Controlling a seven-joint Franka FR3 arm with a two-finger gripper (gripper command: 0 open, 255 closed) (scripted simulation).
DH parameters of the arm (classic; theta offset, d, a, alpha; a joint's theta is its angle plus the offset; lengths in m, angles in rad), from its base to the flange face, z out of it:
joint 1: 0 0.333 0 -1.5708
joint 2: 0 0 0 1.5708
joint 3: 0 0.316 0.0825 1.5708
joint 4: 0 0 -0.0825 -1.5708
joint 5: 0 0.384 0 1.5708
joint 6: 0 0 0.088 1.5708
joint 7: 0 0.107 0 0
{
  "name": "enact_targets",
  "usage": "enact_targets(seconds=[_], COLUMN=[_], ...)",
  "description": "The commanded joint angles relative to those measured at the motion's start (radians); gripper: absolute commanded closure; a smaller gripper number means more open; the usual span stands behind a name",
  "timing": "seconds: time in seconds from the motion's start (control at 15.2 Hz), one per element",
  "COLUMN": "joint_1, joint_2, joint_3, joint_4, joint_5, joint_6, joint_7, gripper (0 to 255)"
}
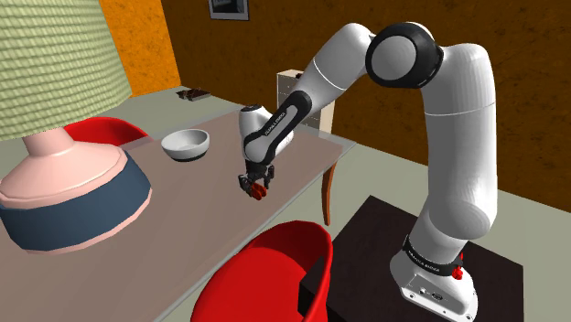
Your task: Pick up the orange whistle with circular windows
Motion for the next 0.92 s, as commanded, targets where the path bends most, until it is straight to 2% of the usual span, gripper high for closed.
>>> enact_targets(seconds=[0.0, 0.86], joint_1=[0.0, -0.009], joint_2=[-0.008, -0.132], joint_3=[0.002, 0.016], joint_4=[0.001, 0.024], joint_5=[0.003, 0.03], joint_6=[-0.013, -0.158], joint_7=[-0.001, -0.019], gripper=[255, 255])
